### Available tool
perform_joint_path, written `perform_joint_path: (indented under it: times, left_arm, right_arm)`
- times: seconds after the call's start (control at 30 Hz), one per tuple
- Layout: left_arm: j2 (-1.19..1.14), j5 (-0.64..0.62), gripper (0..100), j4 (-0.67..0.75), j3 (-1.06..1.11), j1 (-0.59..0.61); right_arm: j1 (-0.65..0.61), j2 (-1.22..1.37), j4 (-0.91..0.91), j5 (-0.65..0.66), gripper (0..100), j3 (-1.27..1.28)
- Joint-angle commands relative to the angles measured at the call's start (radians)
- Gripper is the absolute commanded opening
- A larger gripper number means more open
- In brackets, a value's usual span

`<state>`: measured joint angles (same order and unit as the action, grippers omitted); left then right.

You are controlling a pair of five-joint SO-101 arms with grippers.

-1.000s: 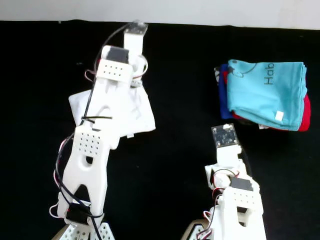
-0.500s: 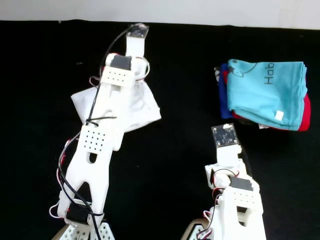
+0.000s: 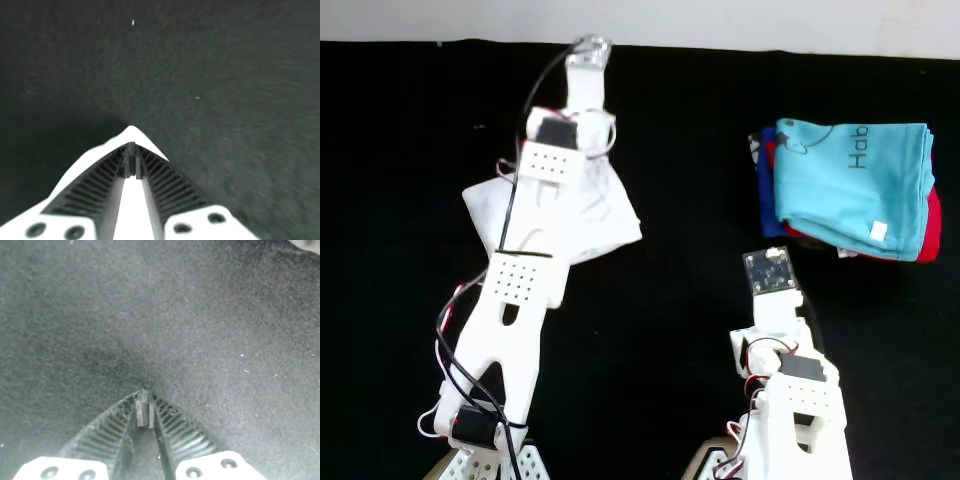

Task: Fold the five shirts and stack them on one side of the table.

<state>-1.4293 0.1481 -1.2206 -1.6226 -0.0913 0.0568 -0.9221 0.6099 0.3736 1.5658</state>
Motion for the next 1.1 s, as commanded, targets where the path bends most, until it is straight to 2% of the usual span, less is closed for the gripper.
perform_joint_path:
  times: [0.0,0.17,0.47,0.63,0.73,0.97,1.07]
  left_arm:
    - [-0.019,0.000,1,0.031,-0.041,-0.010]
    - [0.105,0.000,1,-0.100,-0.042,-0.007]
    - [0.403,0.000,1,-0.566,-0.039,0.010]
    - [0.449,-0.002,1,-0.569,-0.036,0.039]
    - [0.483,-0.002,1,-0.571,0.044,0.082]
    - [0.653,0.002,1,-0.563,0.604,0.220]
    - [0.682,0.003,1,-0.442,0.797,0.231]
  right_arm:
    - [0.005,-0.001,-0.018,0.008,0.6,0.019]
    - [0.005,-0.001,-0.018,0.008,0.6,0.019]
    - [0.005,-0.001,-0.018,0.008,0.6,0.019]
    - [0.005,-0.001,-0.018,0.008,0.6,0.019]
    - [0.005,-0.001,-0.018,0.008,0.6,0.019]
    - [0.005,-0.001,-0.018,0.008,0.6,0.019]
    - [0.005,-0.001,-0.018,0.008,0.6,0.019]
